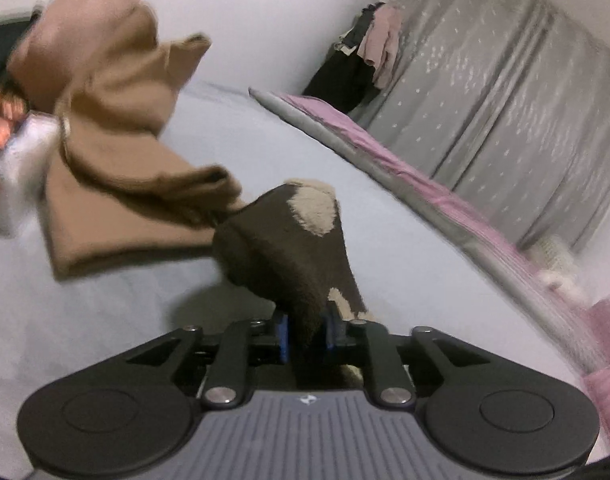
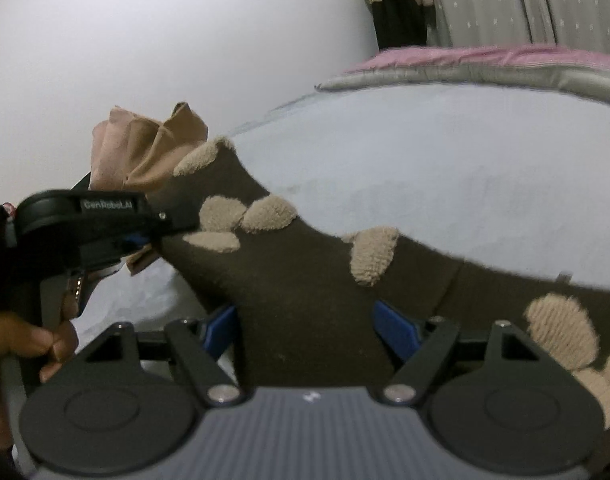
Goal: Fold clothes
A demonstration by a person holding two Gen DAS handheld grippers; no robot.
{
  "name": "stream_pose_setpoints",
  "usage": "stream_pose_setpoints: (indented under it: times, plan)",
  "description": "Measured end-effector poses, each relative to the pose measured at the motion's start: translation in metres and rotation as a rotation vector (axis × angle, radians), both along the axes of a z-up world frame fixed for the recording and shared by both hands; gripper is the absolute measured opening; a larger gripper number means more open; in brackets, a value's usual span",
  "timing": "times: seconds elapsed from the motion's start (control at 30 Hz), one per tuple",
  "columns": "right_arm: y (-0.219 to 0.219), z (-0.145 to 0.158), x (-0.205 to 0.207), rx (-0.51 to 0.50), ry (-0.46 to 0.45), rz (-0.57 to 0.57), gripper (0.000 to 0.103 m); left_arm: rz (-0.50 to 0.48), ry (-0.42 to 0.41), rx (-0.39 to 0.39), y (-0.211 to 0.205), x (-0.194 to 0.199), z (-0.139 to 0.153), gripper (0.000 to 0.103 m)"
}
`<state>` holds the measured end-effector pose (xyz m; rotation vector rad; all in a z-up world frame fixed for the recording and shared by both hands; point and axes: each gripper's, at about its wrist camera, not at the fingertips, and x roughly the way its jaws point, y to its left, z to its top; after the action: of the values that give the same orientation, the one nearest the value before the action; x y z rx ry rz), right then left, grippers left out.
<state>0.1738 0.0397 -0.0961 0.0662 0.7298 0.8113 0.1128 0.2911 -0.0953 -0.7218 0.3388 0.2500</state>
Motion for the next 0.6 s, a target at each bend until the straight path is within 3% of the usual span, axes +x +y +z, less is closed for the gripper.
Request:
stream_pose_setpoints:
  times: [0.1, 0.17, 0.33, 0.5, 0.6]
  plan:
    - [0.008, -0.002, -0.005, -0.052, -0.015, 0.034, 0.081, -0.013, -0.133, -0.273, 0.030, -0.001, -0.023, 0.034]
    - [0.010, -0.001, -0.008, -0.064, -0.028, 0.046, 0.084, 0.007, -0.183, -0.426, 0.046, 0.000, -0.036, 0.034]
    - [0.010, -0.001, -0.005, -0.040, -0.015, 0.045, 0.084, 0.054, -0.241, -0.474, 0.062, 0.004, -0.039, 0.035]
    - [0.007, 0.000, -0.009, -0.038, -0.014, 0.044, 0.085, 0.057, -0.262, -0.451, 0.068, 0.013, -0.036, 0.039]
    - [0.008, 0.001, -0.005, -0.033, -0.011, 0.044, 0.085, 0.057, -0.282, -0.514, 0.079, 0.018, -0.040, 0.039]
